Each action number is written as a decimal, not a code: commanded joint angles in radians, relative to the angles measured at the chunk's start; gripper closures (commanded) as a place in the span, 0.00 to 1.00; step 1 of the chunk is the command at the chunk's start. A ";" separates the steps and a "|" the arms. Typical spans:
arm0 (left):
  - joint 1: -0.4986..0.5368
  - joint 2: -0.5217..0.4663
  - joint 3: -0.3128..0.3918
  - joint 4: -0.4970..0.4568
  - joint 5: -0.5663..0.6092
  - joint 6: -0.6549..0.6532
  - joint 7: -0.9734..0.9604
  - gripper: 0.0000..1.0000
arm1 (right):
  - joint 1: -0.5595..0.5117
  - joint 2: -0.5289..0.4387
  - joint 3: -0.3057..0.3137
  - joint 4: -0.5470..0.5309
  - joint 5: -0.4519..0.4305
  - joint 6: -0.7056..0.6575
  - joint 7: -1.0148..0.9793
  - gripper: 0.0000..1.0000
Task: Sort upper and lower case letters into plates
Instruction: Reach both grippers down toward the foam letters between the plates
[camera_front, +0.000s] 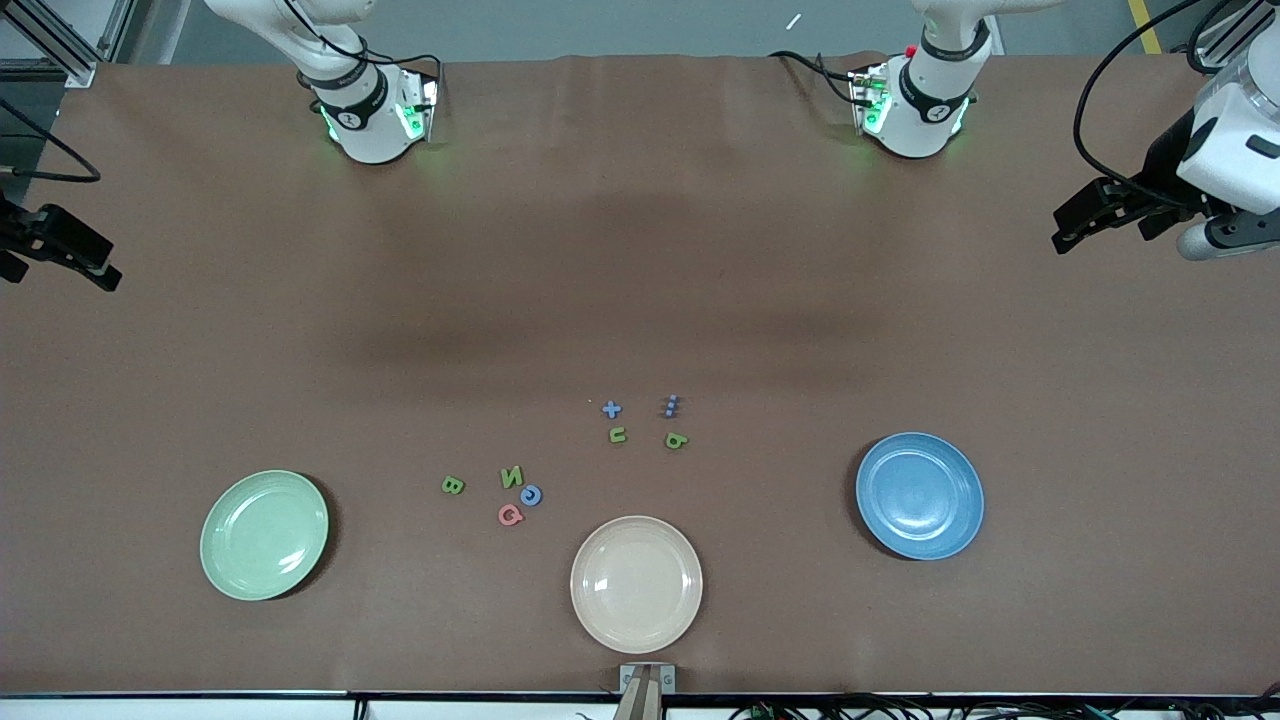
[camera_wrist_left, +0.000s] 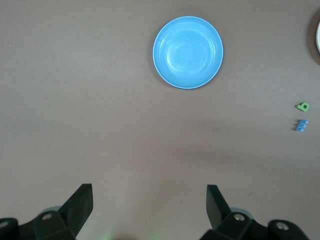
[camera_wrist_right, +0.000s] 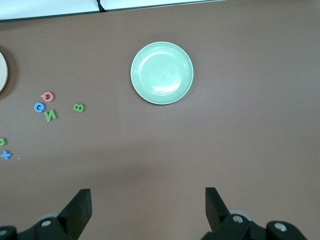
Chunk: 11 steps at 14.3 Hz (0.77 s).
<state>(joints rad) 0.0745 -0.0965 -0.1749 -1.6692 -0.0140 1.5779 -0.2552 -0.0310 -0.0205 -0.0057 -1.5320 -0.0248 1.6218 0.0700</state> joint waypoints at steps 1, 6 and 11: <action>0.004 0.011 -0.008 0.028 0.009 -0.004 0.011 0.00 | -0.015 -0.013 0.007 -0.016 0.016 0.001 -0.016 0.00; -0.019 0.108 -0.023 0.062 0.006 0.002 0.016 0.00 | -0.010 -0.013 0.006 -0.016 0.016 -0.002 -0.019 0.00; -0.165 0.360 -0.055 0.062 0.040 0.250 -0.083 0.00 | 0.046 0.101 0.010 -0.014 0.029 0.054 -0.006 0.00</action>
<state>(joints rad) -0.0407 0.1488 -0.2239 -1.6523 -0.0083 1.7618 -0.2852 -0.0158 0.0188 0.0032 -1.5437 -0.0165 1.6343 0.0614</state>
